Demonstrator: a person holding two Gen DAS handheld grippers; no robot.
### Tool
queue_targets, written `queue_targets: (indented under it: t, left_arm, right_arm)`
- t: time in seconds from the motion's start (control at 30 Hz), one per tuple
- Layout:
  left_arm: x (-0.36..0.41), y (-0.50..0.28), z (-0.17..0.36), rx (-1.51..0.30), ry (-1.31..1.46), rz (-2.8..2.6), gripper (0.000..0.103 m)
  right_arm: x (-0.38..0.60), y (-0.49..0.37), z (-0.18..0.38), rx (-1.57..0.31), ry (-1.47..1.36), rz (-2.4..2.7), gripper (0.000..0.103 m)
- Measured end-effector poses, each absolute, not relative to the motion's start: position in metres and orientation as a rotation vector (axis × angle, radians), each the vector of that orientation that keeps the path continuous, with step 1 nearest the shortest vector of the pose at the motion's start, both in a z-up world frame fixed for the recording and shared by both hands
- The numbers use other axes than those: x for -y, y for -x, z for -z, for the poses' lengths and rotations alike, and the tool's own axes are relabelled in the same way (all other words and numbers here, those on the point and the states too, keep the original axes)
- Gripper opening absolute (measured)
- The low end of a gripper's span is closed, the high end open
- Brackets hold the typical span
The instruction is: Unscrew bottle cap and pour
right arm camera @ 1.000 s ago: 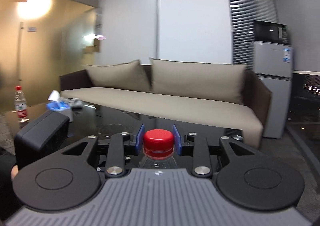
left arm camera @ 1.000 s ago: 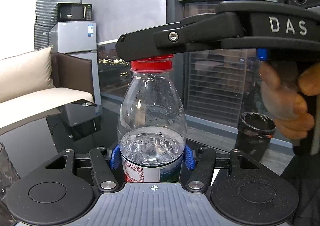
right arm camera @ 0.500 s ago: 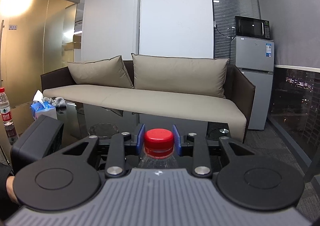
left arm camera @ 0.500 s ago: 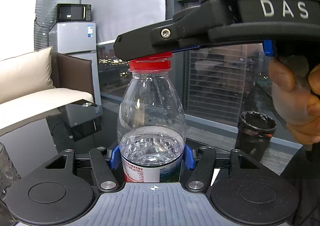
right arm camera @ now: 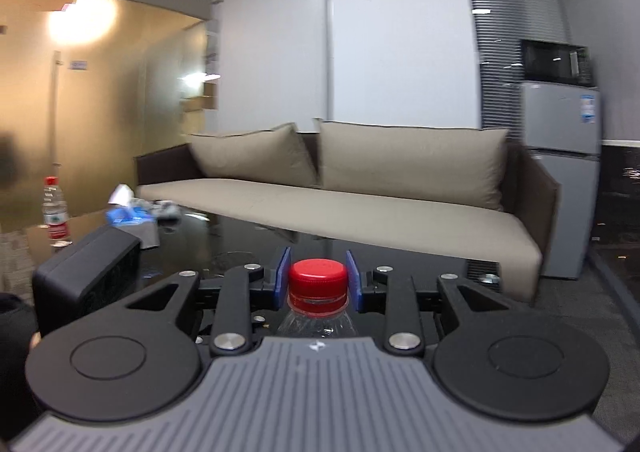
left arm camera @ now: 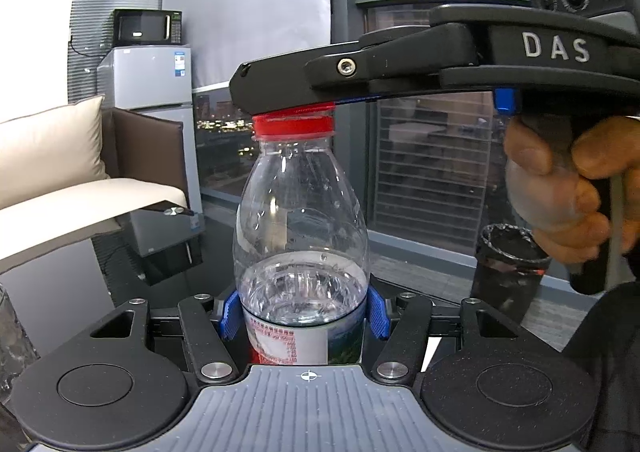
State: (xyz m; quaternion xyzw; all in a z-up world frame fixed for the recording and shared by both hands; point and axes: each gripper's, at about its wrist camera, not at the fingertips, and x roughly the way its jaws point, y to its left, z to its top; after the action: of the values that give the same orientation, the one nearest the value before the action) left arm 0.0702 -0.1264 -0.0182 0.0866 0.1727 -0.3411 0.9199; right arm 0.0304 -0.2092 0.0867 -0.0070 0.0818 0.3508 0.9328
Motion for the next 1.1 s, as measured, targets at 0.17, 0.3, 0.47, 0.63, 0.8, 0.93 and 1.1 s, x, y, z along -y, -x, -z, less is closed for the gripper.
queue_targets:
  t: [0.17, 0.3, 0.47, 0.63, 0.8, 0.93, 1.1]
  left_arm:
    - [0.128, -0.067, 0.020, -0.345, -0.184, 0.707, 0.055]
    - [0.130, -0.066, 0.022, -0.336, -0.192, 0.705, 0.055]
    - [0.129, -0.066, 0.023, -0.338, -0.183, 0.712, 0.054]
    - [0.128, -0.067, 0.023, -0.340, -0.173, 0.727, 0.054]
    - [0.133, -0.068, 0.023, -0.342, -0.181, 0.701, 0.055]
    - [0.137, -0.066, 0.022, -0.337, -0.196, 0.689, 0.055]
    - [0.138, -0.064, 0.021, -0.334, -0.202, 0.680, 0.055]
  right_arm:
    - [0.224, -0.040, -0.085, -0.160, 0.002, -0.829, 0.031]
    - [0.236, -0.050, -0.085, -0.148, 0.008, -0.919, 0.031]
    - [0.243, -0.060, -0.085, -0.134, 0.007, -1.006, 0.031]
    - [0.253, -0.074, -0.086, -0.157, -0.057, -1.082, 0.031]
    - [0.237, -0.056, -0.094, -0.168, -0.030, -0.913, 0.032]
    - [0.210, -0.029, -0.102, -0.184, -0.036, -0.688, 0.035]
    - [0.191, -0.020, -0.104, -0.201, -0.023, -0.549, 0.035]
